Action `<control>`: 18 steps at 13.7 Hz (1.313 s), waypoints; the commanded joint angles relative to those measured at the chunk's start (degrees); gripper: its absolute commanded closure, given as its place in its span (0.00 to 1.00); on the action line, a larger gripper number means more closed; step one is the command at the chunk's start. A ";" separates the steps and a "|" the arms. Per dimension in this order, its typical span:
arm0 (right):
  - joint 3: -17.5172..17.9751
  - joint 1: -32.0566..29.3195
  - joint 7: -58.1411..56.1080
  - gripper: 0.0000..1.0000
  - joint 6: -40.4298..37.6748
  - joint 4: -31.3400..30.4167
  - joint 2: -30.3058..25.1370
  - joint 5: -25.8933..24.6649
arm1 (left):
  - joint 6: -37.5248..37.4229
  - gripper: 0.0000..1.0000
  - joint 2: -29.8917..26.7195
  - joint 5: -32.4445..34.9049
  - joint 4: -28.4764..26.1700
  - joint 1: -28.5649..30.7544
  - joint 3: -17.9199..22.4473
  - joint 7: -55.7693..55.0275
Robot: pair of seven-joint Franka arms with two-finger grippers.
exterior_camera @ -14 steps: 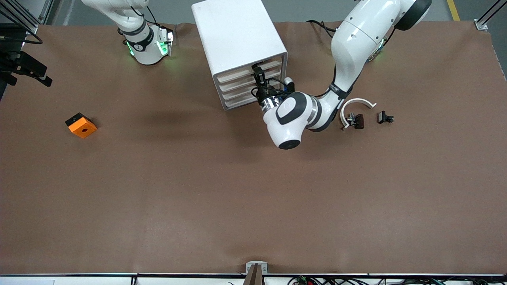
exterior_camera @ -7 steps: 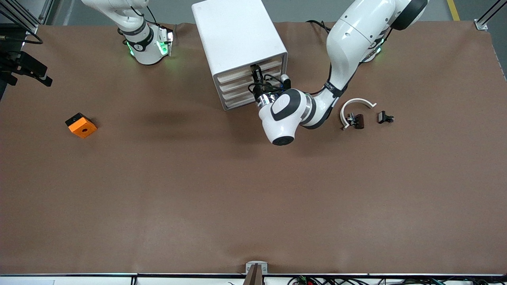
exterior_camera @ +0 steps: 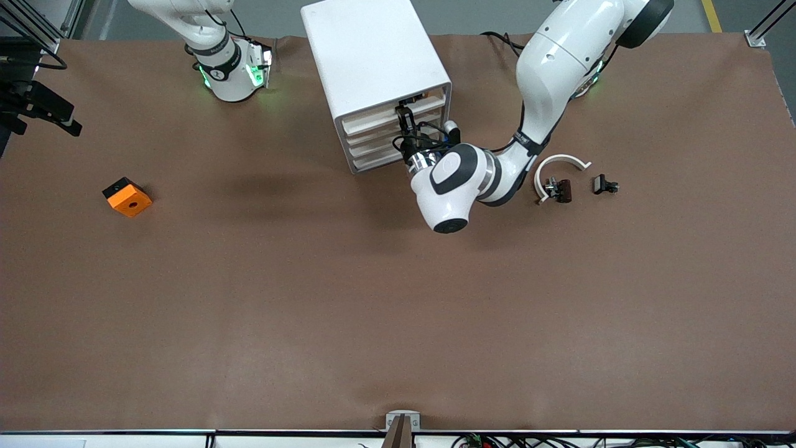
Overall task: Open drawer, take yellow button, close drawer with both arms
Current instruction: 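Pull the drawer open with the left gripper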
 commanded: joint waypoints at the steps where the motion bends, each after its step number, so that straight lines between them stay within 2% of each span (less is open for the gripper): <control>1: 0.28 -1.01 0.35 0.00 0.26 -0.39 -1.17 0.29 | 3.03 0.94 0.59 0.26 1.23 0.21 3.08 -0.38; 3: 0.28 -1.01 0.26 0.00 -0.61 0.14 -0.91 0.29 | 3.65 0.94 0.59 0.26 2.19 0.13 5.27 -0.38; 9: 0.10 -0.92 -0.44 0.00 -2.64 1.11 2.34 0.12 | 6.72 0.93 0.59 0.18 4.04 1.00 8.09 -0.38; 10: 0.10 -0.92 -0.53 0.00 -2.64 1.11 2.52 0.20 | 7.60 0.91 0.59 0.17 4.04 1.00 8.18 -0.38; 12: 0.45 -0.39 -0.62 0.00 -3.25 0.93 2.70 0.20 | 8.49 0.81 0.59 0.17 4.13 1.00 8.27 -0.38; 13: 0.45 0.22 -0.53 0.00 -3.17 0.93 3.22 0.20 | 8.49 0.55 0.59 0.17 4.13 1.18 8.53 -0.38; 14: 0.36 0.40 -0.62 0.00 -3.34 1.11 6.01 0.20 | 8.49 0.01 0.50 0.17 4.13 1.88 8.71 -0.38; 15: 0.36 0.23 -0.88 0.00 -3.43 1.46 7.69 0.47 | 8.49 0.00 0.24 0.26 4.65 1.88 8.97 -0.38; 18: 0.28 0.40 -4.22 0.00 -3.34 1.55 8.15 0.38 | 8.23 0.00 -0.29 0.35 7.19 2.84 9.94 -0.65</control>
